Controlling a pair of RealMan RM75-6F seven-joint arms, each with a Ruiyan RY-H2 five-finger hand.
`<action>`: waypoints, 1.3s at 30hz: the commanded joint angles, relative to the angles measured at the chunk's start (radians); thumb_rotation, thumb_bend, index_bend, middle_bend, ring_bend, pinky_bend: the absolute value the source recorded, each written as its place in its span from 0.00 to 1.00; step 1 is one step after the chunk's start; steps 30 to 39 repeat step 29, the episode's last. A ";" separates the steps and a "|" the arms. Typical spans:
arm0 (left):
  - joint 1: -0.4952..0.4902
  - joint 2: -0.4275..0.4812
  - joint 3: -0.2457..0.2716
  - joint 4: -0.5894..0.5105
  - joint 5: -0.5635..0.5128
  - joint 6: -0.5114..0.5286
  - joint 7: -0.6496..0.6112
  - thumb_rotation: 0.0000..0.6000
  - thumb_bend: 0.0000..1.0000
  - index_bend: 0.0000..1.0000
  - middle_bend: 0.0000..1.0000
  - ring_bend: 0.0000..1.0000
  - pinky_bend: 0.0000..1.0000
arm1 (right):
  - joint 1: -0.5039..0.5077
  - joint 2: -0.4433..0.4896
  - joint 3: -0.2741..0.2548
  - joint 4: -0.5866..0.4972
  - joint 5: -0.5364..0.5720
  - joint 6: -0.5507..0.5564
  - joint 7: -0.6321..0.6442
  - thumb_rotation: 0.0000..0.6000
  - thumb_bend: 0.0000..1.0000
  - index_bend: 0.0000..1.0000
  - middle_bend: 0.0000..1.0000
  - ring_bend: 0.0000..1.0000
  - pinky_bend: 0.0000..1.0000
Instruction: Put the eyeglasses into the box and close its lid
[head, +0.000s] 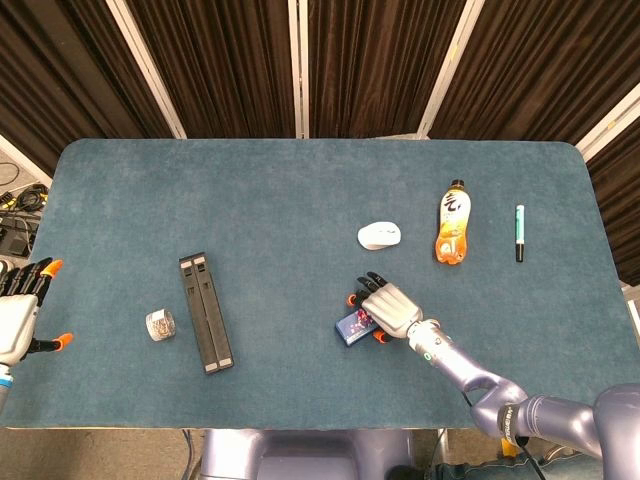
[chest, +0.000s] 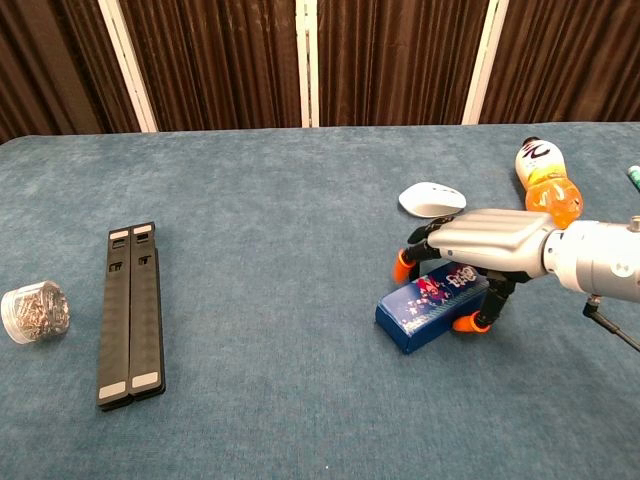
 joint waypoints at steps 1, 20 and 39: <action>0.000 0.002 0.001 -0.003 0.004 0.001 -0.003 1.00 0.00 0.00 0.00 0.00 0.00 | -0.011 0.041 -0.002 -0.051 -0.009 0.029 -0.016 1.00 0.16 0.12 0.02 0.00 0.00; 0.100 -0.021 0.008 0.007 0.159 0.241 -0.062 1.00 0.00 0.00 0.00 0.00 0.00 | -0.357 0.359 -0.024 -0.263 -0.127 0.625 0.060 1.00 0.00 0.03 0.00 0.00 0.00; 0.151 -0.024 0.027 0.029 0.217 0.319 -0.116 1.00 0.00 0.00 0.00 0.00 0.00 | -0.512 0.346 -0.063 -0.174 -0.100 0.740 0.175 1.00 0.00 0.00 0.00 0.00 0.00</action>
